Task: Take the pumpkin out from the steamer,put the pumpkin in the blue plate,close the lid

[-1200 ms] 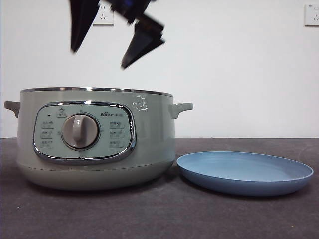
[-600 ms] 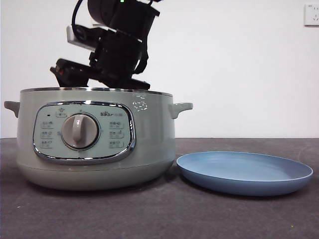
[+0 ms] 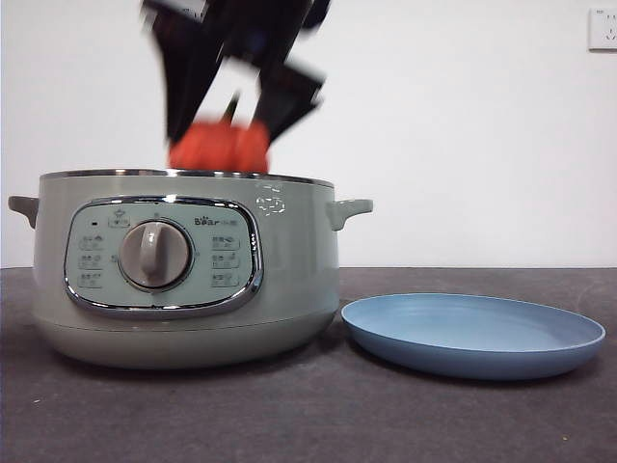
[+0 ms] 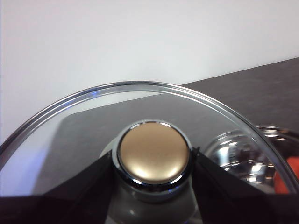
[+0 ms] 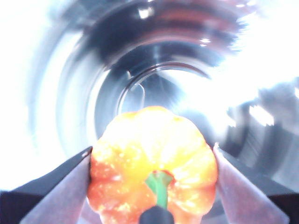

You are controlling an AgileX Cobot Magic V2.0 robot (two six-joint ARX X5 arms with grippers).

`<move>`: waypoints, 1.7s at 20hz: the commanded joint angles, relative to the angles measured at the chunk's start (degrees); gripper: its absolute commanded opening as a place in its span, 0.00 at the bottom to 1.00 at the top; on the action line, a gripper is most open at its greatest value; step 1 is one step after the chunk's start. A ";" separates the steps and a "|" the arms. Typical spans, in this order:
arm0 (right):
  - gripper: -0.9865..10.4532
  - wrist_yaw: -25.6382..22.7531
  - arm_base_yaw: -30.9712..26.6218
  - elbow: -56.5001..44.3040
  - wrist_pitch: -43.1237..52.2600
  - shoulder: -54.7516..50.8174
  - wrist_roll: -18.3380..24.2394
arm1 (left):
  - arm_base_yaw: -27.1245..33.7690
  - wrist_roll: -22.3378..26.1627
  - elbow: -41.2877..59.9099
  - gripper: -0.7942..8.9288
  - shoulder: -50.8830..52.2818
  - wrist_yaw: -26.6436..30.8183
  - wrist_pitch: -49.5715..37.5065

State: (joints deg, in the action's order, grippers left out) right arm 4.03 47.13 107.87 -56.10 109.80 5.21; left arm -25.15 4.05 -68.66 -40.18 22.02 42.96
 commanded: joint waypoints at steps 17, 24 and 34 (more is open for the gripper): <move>0.07 -26.45 -15.12 -21.14 -11.67 -21.49 -15.87 | -0.09 0.00 -1.14 0.07 -12.50 -13.94 -14.03; 0.07 -17.11 -15.93 -43.12 16.81 -21.44 -13.00 | -0.09 0.02 -1.14 0.07 -13.14 -14.95 -14.43; 0.26 -10.69 -16.87 -50.07 24.98 -19.34 -12.79 | -0.09 0.02 -1.14 0.07 -13.14 -14.95 -14.27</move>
State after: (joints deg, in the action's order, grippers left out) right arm -6.87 30.35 58.15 -31.44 89.78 -8.08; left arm -25.21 3.99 -68.66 -54.00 6.92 31.62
